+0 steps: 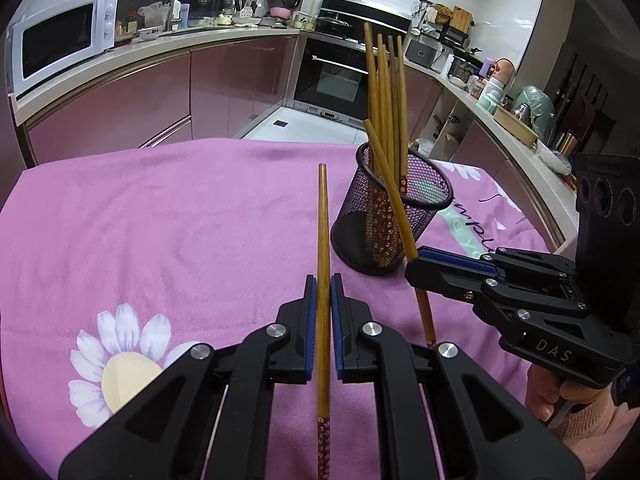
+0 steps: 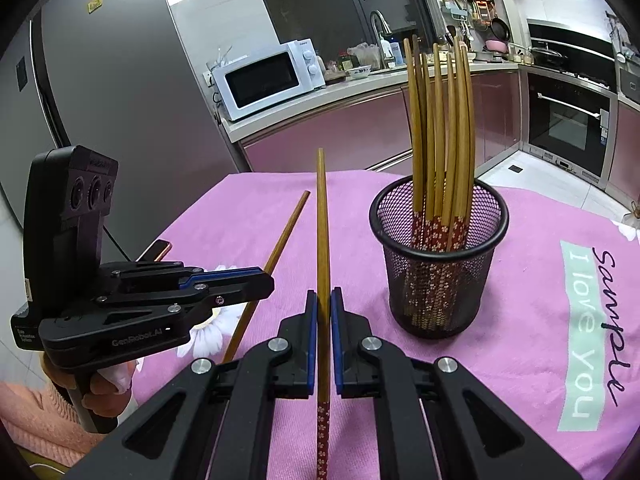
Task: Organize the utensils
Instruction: 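Lift the left gripper's chopstick upright while the right gripper raises its own, then carry the left gripper's chopstick over the mesh cup while the right gripper follows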
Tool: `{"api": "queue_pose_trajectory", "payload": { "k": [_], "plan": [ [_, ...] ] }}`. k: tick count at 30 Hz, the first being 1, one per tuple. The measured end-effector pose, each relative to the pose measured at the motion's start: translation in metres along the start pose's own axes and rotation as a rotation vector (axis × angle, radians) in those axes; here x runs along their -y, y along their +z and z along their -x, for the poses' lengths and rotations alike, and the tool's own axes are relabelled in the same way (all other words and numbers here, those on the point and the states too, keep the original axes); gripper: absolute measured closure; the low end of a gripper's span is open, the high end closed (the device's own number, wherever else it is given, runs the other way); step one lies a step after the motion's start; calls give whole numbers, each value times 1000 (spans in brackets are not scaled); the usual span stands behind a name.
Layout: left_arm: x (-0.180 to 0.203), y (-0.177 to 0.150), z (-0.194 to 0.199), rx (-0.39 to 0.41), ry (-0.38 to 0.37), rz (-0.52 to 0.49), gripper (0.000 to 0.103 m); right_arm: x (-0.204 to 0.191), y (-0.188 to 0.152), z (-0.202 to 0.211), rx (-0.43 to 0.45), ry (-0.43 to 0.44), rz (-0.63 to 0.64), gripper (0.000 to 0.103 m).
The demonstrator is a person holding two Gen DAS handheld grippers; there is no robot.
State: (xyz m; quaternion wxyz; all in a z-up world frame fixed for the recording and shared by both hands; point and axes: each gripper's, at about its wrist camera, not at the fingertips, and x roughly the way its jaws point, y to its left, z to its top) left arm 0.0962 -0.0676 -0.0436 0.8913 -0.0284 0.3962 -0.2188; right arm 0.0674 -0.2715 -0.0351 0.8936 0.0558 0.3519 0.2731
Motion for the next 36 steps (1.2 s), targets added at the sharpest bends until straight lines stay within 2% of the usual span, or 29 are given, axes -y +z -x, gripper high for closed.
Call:
{"api": "queue_pose_trajectory", "payload": {
  "k": [23,36],
  "plan": [
    [7,18,38,96,-87,0,96,4,16,32,93,-12,3,97],
    [10,29,43,119,-100,-15,96,6,24,45,136,-29,10,97]
  ]
}}
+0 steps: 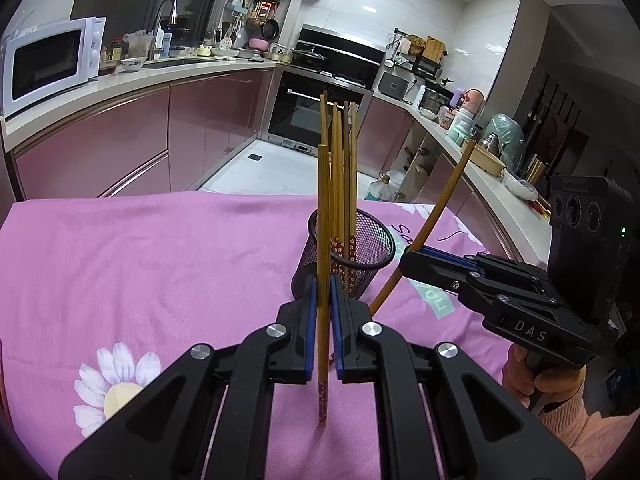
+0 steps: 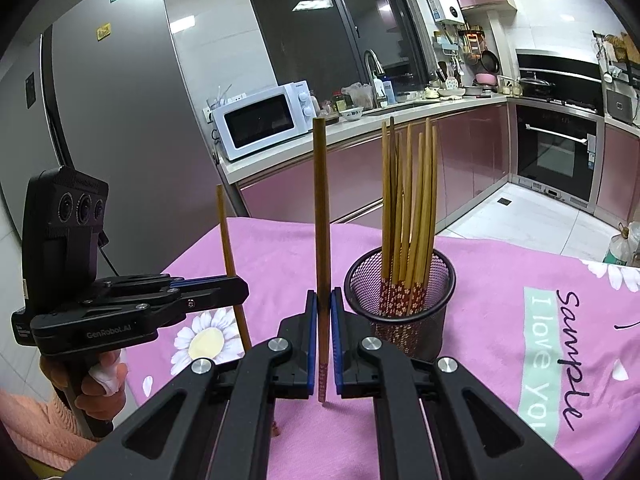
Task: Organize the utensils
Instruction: 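Carry the left gripper's chopstick over the mesh cup while the right gripper follows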
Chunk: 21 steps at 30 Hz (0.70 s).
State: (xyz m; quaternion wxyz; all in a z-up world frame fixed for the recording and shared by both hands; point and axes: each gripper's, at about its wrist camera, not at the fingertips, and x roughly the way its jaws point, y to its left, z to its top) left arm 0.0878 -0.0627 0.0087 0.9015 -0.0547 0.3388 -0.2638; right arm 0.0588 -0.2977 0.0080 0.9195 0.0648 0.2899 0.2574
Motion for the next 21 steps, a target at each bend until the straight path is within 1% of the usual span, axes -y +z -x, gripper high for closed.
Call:
{"api": "queue_pose_trajectory", "payload": {
  "k": [9,21],
  "plan": [
    [3,9,3,20,0,-19,96,2,2,7,26,-3,7,97],
    [10,28,8,54,-5,-50,96,3,14,24,77,-17,17,97]
  ]
}}
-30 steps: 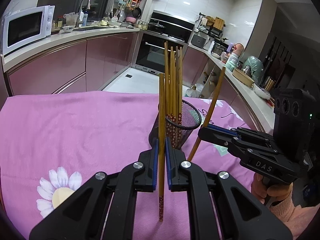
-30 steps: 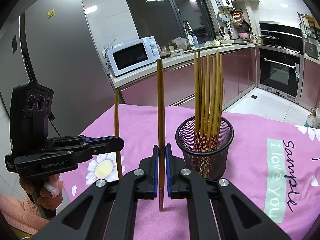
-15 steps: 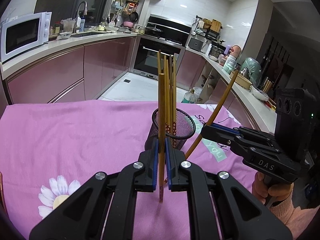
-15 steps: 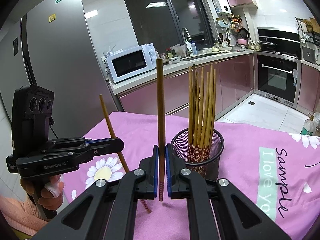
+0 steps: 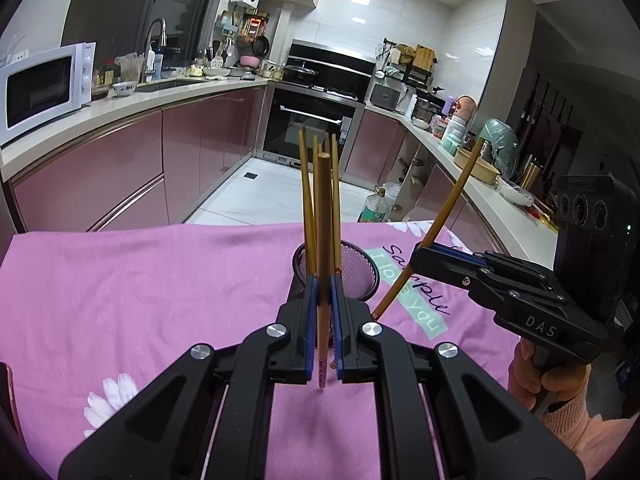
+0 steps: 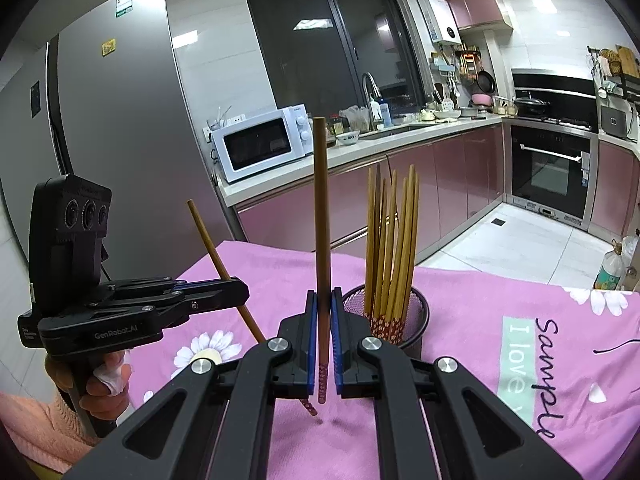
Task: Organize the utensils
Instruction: 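Carry the left gripper's chopstick over the mesh cup while the right gripper follows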
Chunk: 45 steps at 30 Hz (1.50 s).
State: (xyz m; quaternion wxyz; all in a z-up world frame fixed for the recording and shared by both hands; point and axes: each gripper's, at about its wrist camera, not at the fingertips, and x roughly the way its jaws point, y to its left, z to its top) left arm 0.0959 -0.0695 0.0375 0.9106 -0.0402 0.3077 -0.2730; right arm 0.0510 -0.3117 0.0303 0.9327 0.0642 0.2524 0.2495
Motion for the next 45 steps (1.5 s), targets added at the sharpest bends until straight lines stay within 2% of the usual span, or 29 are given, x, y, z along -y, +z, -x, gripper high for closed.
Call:
{"api": "queue_pose_trajectory", "payload": {
  "k": [17,34,45],
  "plan": [
    [25,36,20,83,-5,-43,96,-4,26,17,83,-20,42,97],
    [44,64,39,154,-13,-73,96,-5,39,16,123,-27,51,97],
    [46,82,31,173,-12,-71,96,-4,39,12,137,-40,41,97]
  ]
}}
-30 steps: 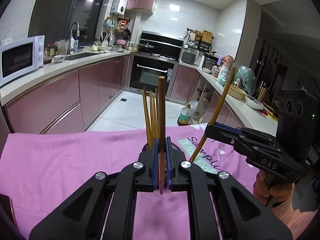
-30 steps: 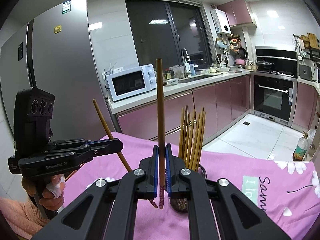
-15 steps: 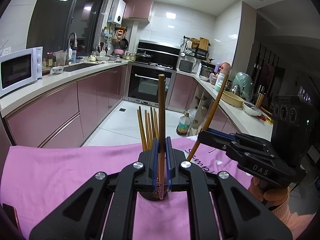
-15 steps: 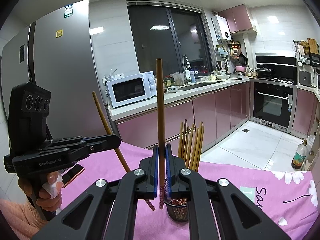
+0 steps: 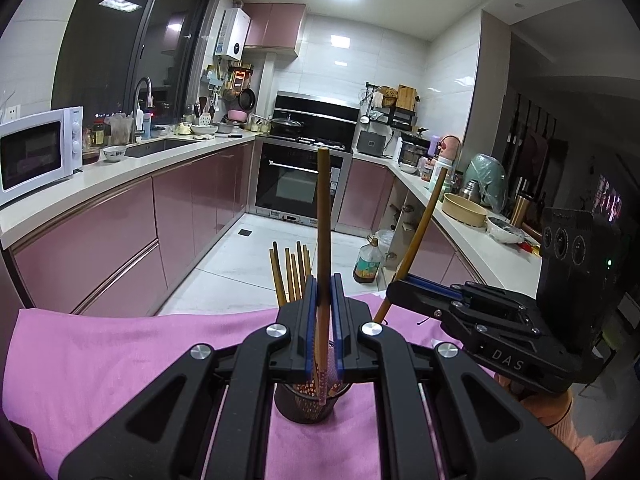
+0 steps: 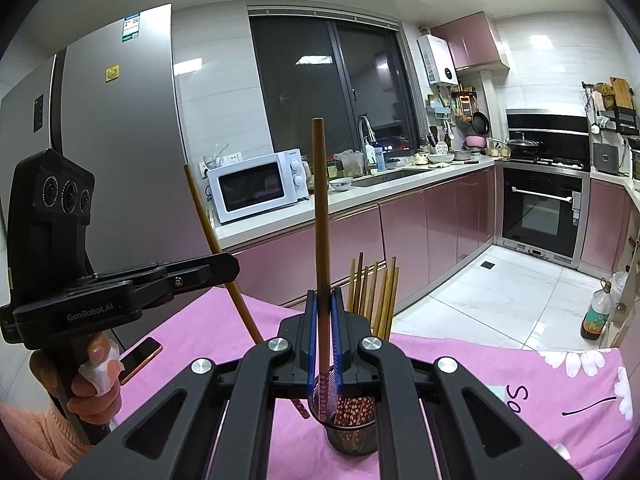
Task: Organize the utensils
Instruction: 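Carry the left gripper's chopstick over the mesh cup while the right gripper follows, then lower both chopsticks into the mesh cup with the left and right grippers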
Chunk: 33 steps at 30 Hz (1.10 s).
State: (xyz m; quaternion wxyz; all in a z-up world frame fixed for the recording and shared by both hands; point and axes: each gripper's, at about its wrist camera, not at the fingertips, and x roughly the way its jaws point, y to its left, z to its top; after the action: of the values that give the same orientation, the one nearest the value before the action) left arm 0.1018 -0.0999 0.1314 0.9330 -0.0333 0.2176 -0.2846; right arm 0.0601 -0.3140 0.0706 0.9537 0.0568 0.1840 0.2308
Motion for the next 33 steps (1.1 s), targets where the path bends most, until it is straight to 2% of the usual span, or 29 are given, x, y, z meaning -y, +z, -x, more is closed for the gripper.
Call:
{"api": "queue_pose_trajectory", "payload": {
  "k": [12,33],
  "plan": [
    [2,-4,-34,-34,42,-8,96,3,0,-18,-29,-22,-19,97],
    [-9,-29,-87,-134,58,2,96,16,-12,-41,-115,-42,-35,98]
  ]
}}
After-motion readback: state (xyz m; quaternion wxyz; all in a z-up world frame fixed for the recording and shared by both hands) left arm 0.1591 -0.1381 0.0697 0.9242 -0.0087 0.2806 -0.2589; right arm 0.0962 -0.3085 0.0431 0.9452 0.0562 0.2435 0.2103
